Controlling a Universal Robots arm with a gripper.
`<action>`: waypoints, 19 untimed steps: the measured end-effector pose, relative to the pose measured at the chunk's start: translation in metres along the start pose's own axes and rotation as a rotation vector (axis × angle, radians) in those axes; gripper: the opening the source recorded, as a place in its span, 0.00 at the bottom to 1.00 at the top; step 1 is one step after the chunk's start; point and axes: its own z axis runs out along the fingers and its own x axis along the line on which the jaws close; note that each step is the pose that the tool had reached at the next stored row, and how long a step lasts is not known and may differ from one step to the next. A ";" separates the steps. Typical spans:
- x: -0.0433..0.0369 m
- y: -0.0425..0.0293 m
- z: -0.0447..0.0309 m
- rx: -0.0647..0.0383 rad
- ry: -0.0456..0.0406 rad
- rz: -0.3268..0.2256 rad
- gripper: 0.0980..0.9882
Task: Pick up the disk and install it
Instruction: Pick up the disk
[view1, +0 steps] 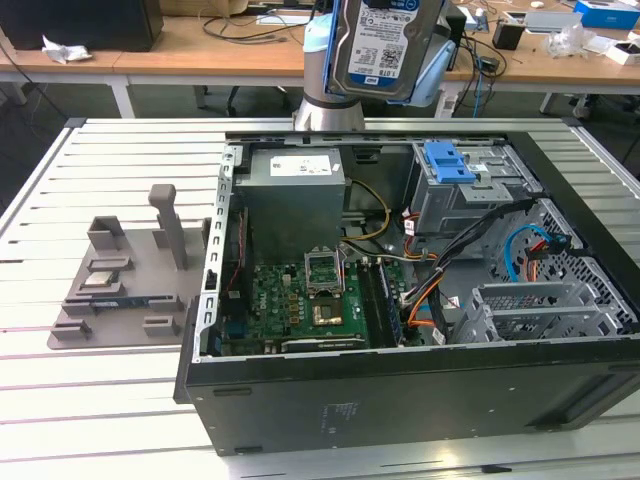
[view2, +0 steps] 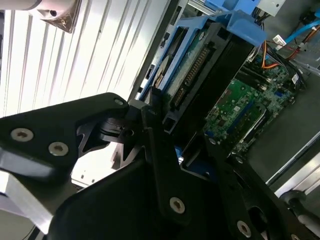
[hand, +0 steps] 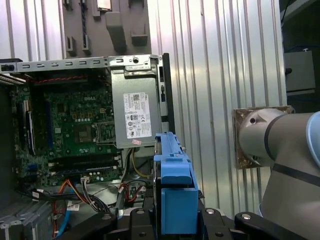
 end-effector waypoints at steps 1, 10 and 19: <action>0.0016 -0.0002 -0.0002 0.000 0.0001 0.000 0.30; 0.0196 -0.0017 -0.0017 0.000 0.0045 0.000 0.30; 0.0336 -0.0029 -0.0028 0.001 0.0134 0.000 0.30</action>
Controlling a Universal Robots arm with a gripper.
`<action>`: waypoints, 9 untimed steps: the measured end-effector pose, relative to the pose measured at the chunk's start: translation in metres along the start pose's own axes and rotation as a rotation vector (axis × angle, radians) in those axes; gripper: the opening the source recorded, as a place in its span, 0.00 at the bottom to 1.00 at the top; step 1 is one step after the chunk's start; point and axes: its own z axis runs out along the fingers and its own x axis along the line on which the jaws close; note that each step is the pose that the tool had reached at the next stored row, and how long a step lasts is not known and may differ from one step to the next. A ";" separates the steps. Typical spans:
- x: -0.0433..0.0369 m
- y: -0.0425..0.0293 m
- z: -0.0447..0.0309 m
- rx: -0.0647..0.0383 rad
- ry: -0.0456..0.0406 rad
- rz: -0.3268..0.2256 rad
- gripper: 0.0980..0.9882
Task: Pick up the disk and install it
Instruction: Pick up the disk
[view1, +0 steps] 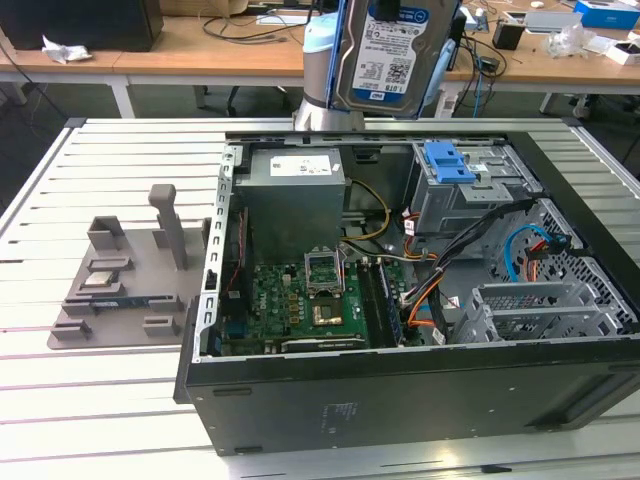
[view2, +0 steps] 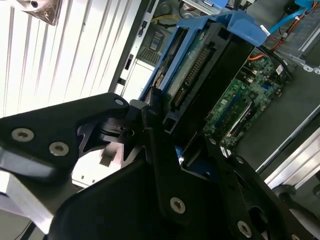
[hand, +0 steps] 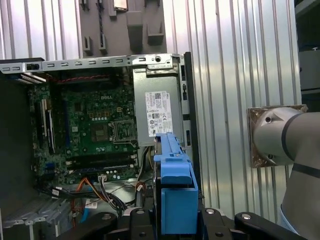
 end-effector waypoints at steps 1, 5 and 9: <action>0.0016 -0.0001 -0.0001 0.000 0.0010 0.000 0.30; 0.0085 -0.0007 -0.0006 0.001 0.0064 0.000 0.30; 0.0135 -0.0011 -0.0009 0.001 0.0105 0.000 0.30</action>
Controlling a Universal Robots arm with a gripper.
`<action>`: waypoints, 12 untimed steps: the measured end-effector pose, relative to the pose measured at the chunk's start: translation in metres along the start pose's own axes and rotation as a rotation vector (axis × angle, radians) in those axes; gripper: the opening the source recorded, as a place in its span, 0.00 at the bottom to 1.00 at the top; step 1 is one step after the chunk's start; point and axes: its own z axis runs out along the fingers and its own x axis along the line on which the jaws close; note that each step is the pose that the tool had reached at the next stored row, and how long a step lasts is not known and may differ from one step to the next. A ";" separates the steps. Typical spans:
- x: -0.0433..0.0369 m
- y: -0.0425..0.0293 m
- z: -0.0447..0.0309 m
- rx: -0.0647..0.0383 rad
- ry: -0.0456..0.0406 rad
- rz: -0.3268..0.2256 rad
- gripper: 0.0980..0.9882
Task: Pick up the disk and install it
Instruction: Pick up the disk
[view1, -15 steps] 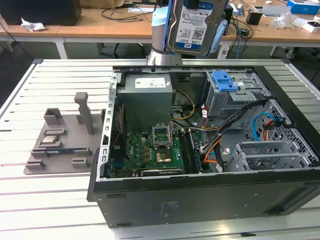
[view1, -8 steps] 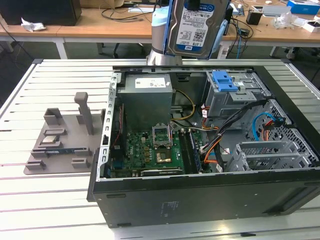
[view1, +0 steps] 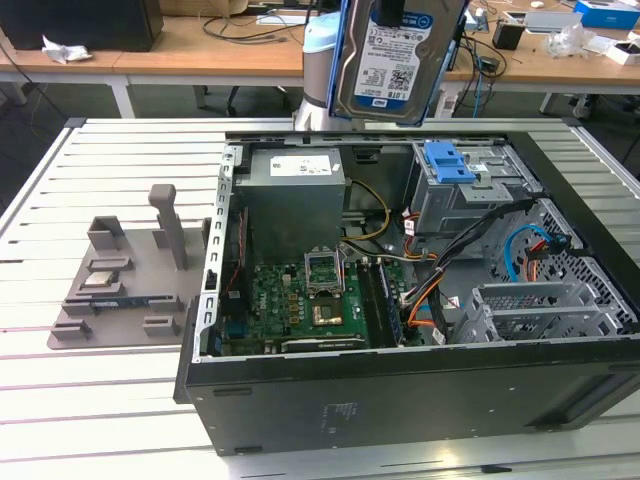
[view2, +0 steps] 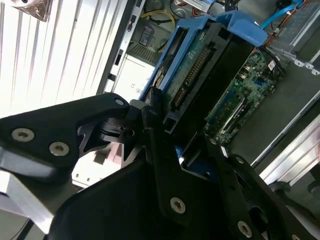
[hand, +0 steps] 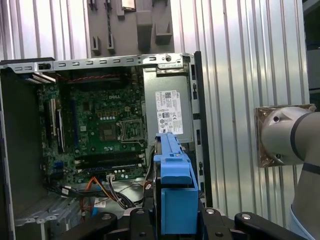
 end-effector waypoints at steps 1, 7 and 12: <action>0.0010 -0.0001 0.0000 0.000 0.0009 0.000 0.30; 0.0092 -0.0008 -0.0005 0.001 0.0064 0.000 0.30; 0.0181 -0.0015 -0.0010 0.001 0.0128 0.000 0.30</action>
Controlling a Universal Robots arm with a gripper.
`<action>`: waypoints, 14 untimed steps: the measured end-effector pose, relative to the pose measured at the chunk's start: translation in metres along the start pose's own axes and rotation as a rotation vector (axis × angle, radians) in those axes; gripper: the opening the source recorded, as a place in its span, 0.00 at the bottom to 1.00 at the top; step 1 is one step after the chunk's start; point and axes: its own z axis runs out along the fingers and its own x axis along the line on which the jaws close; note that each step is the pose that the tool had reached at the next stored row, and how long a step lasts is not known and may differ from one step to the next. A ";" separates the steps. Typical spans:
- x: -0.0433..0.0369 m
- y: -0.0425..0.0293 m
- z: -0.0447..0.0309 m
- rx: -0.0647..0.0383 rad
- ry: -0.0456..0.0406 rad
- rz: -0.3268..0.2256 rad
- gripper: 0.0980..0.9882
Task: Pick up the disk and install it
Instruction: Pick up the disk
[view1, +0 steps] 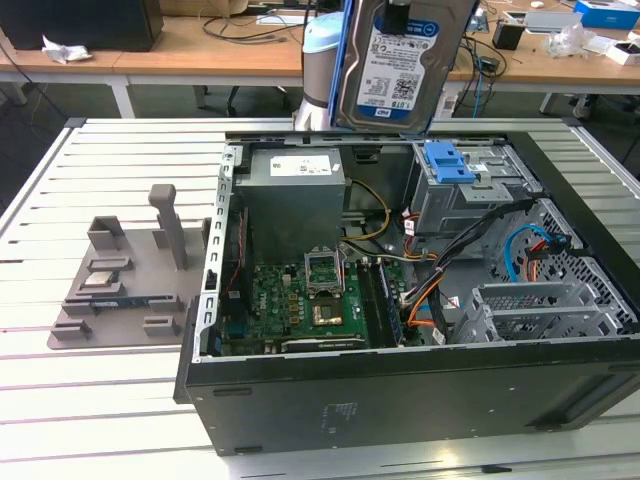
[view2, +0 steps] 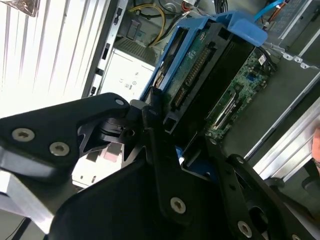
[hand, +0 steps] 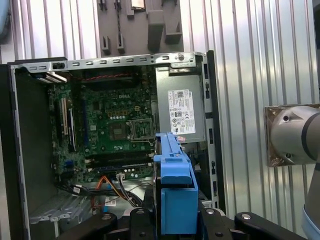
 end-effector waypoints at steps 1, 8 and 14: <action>0.0014 -0.0002 -0.0001 0.000 0.0011 0.000 0.30; 0.0155 -0.0013 -0.0006 0.001 0.0117 0.000 0.30; 0.0252 -0.0021 -0.0011 0.002 0.0193 0.000 0.30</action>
